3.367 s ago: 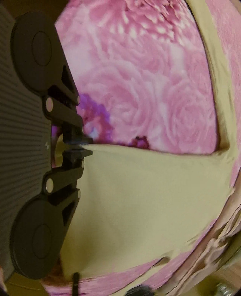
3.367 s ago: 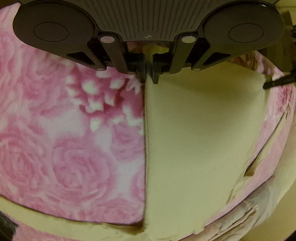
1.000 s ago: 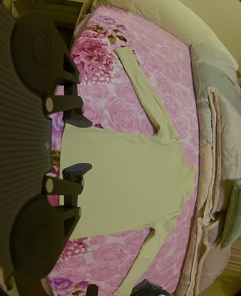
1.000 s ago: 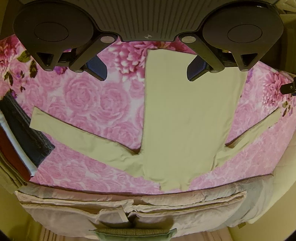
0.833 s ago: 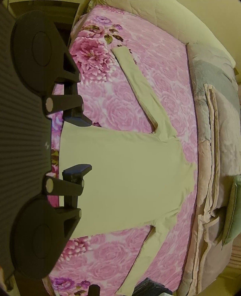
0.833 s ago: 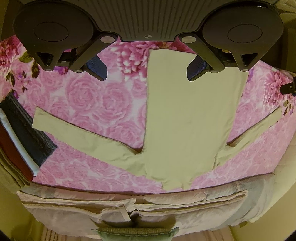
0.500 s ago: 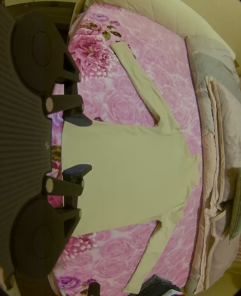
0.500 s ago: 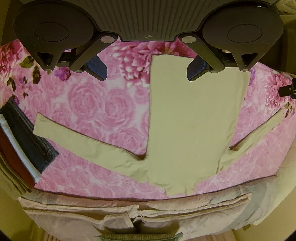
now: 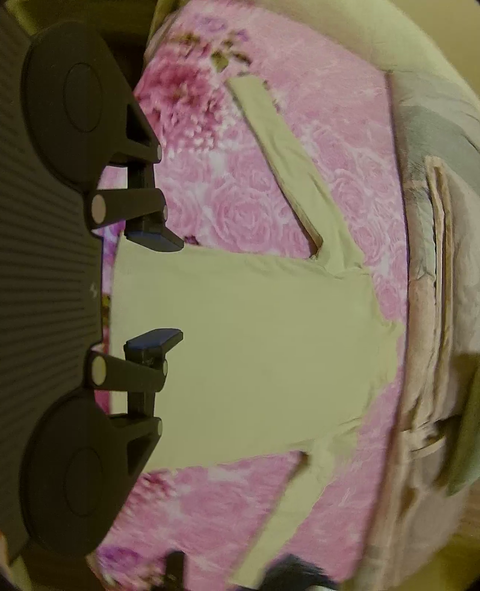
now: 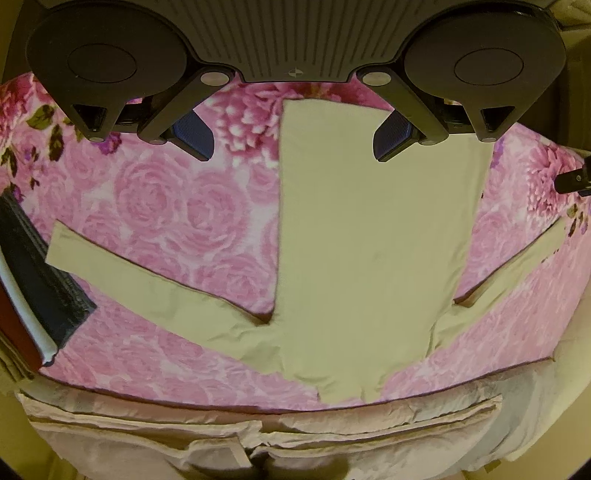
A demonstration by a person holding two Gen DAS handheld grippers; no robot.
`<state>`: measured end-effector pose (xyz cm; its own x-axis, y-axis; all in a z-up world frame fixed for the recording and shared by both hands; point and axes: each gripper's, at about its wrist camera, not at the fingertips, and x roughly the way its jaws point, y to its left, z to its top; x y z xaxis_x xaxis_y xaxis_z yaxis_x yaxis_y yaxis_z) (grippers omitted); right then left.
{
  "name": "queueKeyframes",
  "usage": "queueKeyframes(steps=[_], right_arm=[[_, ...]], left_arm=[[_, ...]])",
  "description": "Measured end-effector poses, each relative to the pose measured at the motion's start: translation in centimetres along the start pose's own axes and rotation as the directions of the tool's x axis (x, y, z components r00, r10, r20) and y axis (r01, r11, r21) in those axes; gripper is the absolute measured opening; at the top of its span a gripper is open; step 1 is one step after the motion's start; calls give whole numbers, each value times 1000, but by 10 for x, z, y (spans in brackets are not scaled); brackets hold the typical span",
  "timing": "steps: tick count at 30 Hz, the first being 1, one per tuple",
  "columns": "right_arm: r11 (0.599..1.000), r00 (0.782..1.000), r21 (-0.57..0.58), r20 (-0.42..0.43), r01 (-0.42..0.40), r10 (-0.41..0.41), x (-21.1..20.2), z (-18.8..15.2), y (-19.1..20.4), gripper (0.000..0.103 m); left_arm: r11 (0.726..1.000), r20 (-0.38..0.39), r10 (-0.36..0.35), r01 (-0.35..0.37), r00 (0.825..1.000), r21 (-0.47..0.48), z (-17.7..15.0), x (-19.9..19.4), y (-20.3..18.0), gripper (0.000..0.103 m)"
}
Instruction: Fold clothes
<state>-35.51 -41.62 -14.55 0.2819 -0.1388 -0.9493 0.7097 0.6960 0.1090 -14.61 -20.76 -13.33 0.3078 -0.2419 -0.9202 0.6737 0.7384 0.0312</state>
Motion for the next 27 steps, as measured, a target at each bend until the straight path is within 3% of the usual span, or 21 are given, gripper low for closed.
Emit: queueKeyframes(steps=[4, 7, 10, 15, 17, 20, 25, 27], right_arm=[[998, 1000, 54, 15, 25, -25, 13, 21, 7, 96], [991, 998, 120, 24, 52, -55, 22, 44, 9, 96], [983, 996, 166, 27, 77, -83, 32, 69, 15, 96], [973, 990, 183, 8, 140, -144, 64, 103, 47, 96], [970, 988, 189, 6, 152, -156, 79, 115, 61, 96], [968, 988, 201, -1, 153, -156, 105, 127, 78, 96], [968, 983, 171, -51, 185, -178, 147, 132, 93, 96], [967, 980, 168, -74, 192, -182, 158, 127, 93, 96]], left_arm=[[983, 27, -65, 69, 997, -168, 16, 22, 61, 41], [942, 64, -92, 108, 994, -319, 25, 46, 118, 41], [850, 100, -111, 147, 989, -507, 30, 79, 186, 42], [612, 124, -94, 156, 988, -775, 21, 155, 297, 42], [550, 133, -74, 151, 988, -821, 17, 186, 332, 42], [492, 123, -37, 125, 992, -862, 11, 230, 374, 42], [449, 97, 42, 68, 994, -891, 1, 278, 421, 41], [420, 129, 55, 94, 990, -903, -4, 285, 430, 40]])
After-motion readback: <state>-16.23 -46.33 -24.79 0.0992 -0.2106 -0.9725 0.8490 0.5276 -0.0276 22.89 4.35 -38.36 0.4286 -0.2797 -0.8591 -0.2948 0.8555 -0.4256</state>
